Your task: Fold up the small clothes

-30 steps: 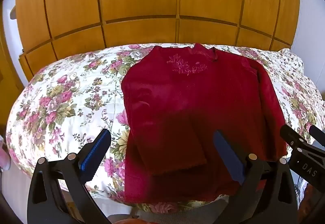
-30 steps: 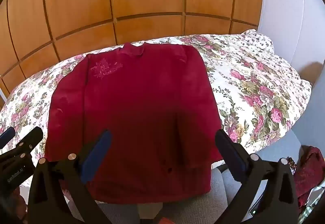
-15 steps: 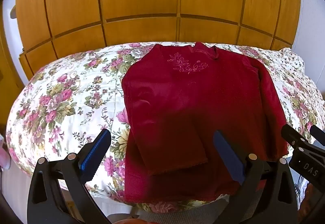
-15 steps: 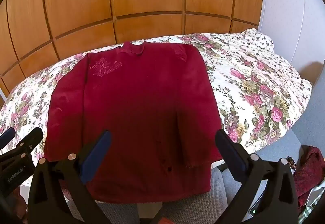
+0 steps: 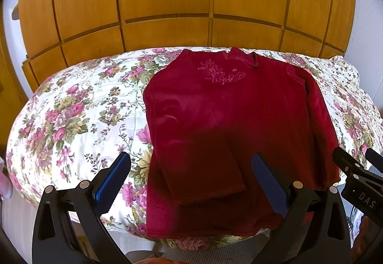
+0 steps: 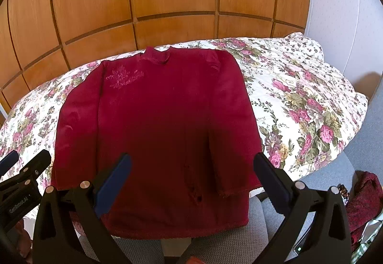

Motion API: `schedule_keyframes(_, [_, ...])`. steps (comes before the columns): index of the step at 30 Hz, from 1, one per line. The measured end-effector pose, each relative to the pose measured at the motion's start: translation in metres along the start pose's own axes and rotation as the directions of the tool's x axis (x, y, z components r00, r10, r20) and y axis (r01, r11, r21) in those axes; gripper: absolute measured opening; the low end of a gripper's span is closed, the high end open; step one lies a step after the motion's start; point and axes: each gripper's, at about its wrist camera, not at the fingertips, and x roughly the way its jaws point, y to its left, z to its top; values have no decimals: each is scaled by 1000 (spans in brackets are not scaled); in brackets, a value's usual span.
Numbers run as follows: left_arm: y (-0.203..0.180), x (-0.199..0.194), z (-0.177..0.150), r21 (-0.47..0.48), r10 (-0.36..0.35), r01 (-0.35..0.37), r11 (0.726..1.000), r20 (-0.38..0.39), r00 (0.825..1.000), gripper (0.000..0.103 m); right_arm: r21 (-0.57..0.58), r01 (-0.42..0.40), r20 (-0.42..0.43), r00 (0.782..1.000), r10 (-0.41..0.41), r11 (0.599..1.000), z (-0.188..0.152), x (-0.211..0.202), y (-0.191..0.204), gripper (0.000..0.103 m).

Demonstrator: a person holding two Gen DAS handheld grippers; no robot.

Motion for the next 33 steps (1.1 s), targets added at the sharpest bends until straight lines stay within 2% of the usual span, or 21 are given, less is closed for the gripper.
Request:
schedule_keyframes(16, [0, 1, 2, -2, -1, 1, 1000, -3, 1000, 100, -2, -2, -12, 1000, 2, 1000, -1, 4, -1, 101])
schedule_keyframes(22, [0, -1, 1, -5, 0, 0, 1000, 21, 1000, 100, 0, -5, -20, 1000, 5, 1000, -1, 5, -1, 101])
schedule_keyframes(33, [0, 1, 2, -4, -3, 3, 1000, 3, 1000, 100, 0, -5, -20, 1000, 5, 1000, -1, 5, -2, 101])
